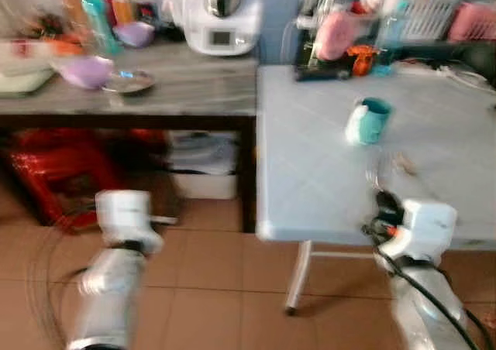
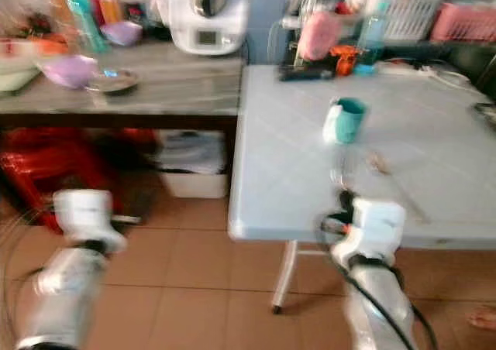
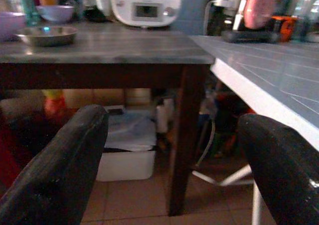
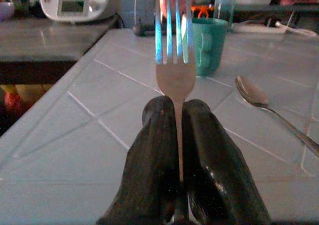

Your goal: Setting the table

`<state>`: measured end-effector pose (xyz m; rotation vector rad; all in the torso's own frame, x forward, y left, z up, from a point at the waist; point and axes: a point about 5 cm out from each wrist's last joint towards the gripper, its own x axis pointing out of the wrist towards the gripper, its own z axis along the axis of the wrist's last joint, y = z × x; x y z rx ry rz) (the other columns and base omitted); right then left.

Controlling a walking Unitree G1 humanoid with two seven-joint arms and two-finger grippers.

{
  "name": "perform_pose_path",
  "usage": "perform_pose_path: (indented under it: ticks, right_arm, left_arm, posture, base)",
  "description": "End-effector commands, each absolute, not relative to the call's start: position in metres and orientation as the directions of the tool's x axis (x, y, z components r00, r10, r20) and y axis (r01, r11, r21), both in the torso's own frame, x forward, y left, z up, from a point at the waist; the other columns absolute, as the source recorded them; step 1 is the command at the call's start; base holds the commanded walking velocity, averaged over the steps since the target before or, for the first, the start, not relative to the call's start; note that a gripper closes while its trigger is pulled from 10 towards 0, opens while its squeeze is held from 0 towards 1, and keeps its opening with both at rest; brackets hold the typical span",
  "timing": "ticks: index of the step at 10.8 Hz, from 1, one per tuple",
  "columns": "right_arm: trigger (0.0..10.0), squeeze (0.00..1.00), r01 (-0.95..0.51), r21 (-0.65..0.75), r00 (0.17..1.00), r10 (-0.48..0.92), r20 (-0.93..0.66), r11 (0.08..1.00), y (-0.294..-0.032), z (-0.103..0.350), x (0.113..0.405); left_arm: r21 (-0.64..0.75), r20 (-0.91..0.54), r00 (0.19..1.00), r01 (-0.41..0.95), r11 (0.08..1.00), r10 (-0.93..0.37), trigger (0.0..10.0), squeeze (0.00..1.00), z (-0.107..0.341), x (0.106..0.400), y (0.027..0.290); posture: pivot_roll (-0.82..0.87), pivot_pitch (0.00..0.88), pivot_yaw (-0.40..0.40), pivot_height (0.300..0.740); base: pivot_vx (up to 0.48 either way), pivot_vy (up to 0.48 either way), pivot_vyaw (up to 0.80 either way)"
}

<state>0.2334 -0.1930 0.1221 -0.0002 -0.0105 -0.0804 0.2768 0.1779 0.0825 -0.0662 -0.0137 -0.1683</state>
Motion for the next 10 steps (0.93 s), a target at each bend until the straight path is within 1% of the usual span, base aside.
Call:
perform_pose_path:
  ticks: [1,3,4,9,10]
  right_arm:
    - [10.0,0.00,0.060,0.010,0.997,-0.060,0.052,0.998,-0.184,0.131,0.237]
    - [10.0,0.00,0.059,0.010,0.997,-0.060,0.053,0.998,-0.185,0.131,0.238]
    - [10.0,0.00,0.063,0.006,0.997,-0.063,0.054,0.998,-0.188,0.132,0.238]
    - [10.0,0.00,0.052,-0.009,0.997,-0.051,0.056,0.999,-0.184,0.133,0.241]
    - [10.0,0.00,0.044,-0.010,0.997,-0.044,0.060,0.999,-0.183,0.134,0.242]
  left_arm:
    - [-0.041,0.033,0.985,0.168,0.985,-0.167,10.0,0.00,0.089,0.280,0.181]
    - [-0.045,0.039,0.983,0.179,0.983,-0.177,10.0,0.00,0.091,0.283,0.178]
    - [-0.046,0.040,0.982,0.187,0.981,-0.185,10.0,0.00,0.092,0.284,0.176]
    - [-0.053,0.043,0.980,0.199,0.979,-0.196,10.0,0.00,0.094,0.287,0.171]
    - [-0.054,0.042,0.979,0.201,0.978,-0.199,10.0,0.00,0.094,0.288,0.170]
  posture:
    - [0.05,0.000,0.016,0.740]
    - [0.04,0.000,0.016,0.740]
    - [0.04,0.000,0.018,0.740]
    - [0.04,0.000,0.020,0.740]
    - [0.04,0.000,0.020,0.740]
  base:
    - [0.000,0.386,0.00]
    - [0.000,0.392,-0.78]
    - [0.000,0.390,-0.52]
    - [0.000,0.391,0.00]
    - [0.000,0.390,0.49]
